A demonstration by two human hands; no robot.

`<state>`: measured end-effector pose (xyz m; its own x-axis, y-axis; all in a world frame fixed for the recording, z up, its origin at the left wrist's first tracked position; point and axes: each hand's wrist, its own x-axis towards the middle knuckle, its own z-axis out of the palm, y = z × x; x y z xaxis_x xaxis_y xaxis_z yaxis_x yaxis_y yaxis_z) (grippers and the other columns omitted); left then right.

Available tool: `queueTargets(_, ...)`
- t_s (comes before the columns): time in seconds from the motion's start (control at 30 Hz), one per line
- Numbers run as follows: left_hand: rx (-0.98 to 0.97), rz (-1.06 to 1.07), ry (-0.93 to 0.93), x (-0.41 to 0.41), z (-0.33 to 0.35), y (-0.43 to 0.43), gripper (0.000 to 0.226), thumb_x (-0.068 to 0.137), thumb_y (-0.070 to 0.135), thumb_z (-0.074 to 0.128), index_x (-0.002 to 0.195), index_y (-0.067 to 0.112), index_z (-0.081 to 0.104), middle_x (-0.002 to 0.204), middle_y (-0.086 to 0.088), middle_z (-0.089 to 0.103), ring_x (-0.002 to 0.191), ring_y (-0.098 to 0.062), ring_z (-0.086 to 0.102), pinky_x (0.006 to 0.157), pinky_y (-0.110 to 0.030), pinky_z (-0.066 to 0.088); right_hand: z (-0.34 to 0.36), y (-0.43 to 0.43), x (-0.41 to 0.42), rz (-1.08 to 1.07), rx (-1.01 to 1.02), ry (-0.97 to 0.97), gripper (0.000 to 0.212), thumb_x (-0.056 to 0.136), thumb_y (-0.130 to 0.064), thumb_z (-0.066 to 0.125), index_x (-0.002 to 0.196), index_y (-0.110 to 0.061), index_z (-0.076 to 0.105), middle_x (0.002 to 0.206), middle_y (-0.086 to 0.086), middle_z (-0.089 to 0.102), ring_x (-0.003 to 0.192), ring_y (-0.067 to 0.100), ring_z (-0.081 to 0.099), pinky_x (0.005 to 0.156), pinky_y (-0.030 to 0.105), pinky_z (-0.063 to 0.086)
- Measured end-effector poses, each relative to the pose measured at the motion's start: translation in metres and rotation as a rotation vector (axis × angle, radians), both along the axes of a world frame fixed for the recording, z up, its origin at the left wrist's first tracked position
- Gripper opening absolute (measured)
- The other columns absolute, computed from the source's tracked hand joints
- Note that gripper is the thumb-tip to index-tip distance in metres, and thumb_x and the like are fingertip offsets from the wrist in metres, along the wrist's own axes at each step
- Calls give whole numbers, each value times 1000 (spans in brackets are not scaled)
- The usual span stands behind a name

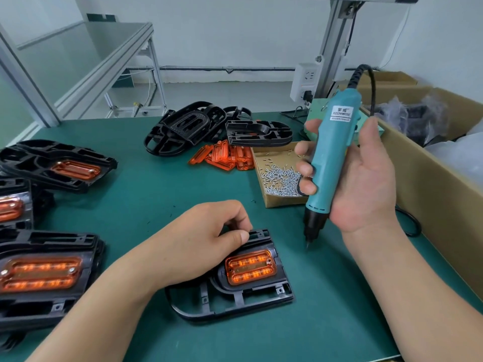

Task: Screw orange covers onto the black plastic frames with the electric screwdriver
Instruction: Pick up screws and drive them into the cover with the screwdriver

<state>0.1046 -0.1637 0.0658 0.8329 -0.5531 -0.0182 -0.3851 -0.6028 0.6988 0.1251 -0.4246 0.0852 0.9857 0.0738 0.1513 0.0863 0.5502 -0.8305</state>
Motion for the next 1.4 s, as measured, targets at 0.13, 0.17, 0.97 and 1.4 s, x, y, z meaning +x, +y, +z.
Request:
queueTargets(0.13,4,-3,4,0,1,0,4,102,35,62,100,38,63,107,21,71,95,-1,67,85,-33,57,-1,0,1,7,22,22,63,109,-59,32,133,-7,59,99,14,62,74,23,49,55,30,41)
queueTargets(0.17,6,-3,6,1,0,0,4,102,35,62,100,37,63,107,20,71,96,-1,67,85,-33,57,-1,0,1,3,22,25,60,109,-57,33,133,-7,58,99,14,61,74,22,49,55,30,41)
queueTargets(0.97,21,-23,6,0,2,0,7,101,31,61,96,36,62,109,18,72,97,-5,66,87,-38,55,-1,1,6,-147,51,10,60,103,-69,33,112,-15,57,81,0,54,63,11,49,48,22,45)
queueTargets(1.4,29,-22,10,0,3,0,7,102,32,61,97,36,62,108,19,71,98,-2,66,88,-36,56,7,0,-1,-140,75,13,54,106,-53,38,129,-7,54,97,15,62,73,22,52,54,28,43)
